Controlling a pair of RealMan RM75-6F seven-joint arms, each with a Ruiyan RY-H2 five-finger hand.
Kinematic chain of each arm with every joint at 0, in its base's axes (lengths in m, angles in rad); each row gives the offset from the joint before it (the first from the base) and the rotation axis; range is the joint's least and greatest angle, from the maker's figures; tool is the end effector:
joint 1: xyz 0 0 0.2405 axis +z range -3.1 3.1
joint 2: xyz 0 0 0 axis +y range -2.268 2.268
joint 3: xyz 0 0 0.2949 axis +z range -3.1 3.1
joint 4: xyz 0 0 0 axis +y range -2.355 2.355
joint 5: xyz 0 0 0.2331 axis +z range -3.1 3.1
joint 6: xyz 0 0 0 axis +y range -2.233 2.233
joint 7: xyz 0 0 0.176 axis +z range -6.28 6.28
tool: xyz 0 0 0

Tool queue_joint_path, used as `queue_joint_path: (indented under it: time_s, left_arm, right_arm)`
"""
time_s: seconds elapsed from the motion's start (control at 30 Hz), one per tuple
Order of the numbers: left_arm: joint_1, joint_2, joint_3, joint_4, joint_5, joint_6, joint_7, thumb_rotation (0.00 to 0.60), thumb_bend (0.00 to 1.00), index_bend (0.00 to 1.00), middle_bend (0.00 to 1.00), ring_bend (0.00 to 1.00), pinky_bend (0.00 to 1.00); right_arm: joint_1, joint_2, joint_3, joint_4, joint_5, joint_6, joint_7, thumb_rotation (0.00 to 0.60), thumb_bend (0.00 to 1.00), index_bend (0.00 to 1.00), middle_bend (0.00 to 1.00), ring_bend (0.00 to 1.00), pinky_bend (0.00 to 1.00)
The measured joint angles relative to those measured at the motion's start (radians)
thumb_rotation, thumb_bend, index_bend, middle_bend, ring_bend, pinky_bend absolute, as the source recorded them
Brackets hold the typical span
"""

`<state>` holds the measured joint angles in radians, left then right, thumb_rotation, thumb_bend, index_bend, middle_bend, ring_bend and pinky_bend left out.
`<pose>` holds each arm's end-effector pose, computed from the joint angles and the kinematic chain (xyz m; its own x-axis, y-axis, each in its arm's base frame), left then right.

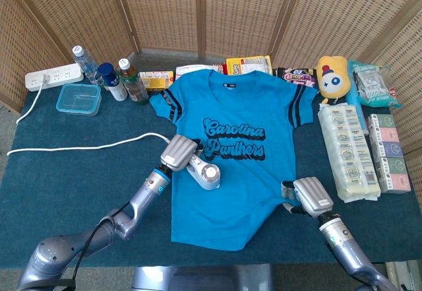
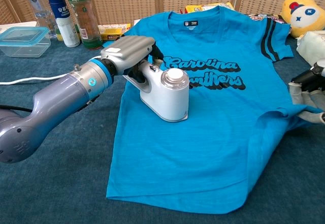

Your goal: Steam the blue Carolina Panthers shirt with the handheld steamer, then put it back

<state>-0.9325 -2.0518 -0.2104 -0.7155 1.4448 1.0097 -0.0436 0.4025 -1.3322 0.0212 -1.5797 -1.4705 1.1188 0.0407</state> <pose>-0.0974 0.4441 -0.1619 0.4000 0.0939 0.9117 0.7809 -0.5557 -0.2853 -0.2778 -0.2966 0.0153 0.2758 -0.3293 0.9031 -0.9430 -0.2746 0.1879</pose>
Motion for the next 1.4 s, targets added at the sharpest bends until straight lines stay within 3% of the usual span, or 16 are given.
queue_joint_path:
  time_s: [0.67,1.4]
  left_arm:
    - [-0.041,-0.065,-0.070,0.132,-0.092,-0.029,0.061,0.600,0.49,0.71,0.80,0.71,0.75]
    - [-0.100,-0.126,-0.074,0.159,-0.100,-0.048,0.075,0.600,0.49,0.71,0.80,0.71,0.75]
  right_arm:
    - [-0.001,0.012,0.004,-0.006,0.007,-0.002,0.005,0.600,0.54,0.74,0.70,0.73,0.87]
    - [-0.007,0.014,0.004,0.002,0.007,0.005,0.019,0.600,0.54,0.74,0.70,0.73,0.87]
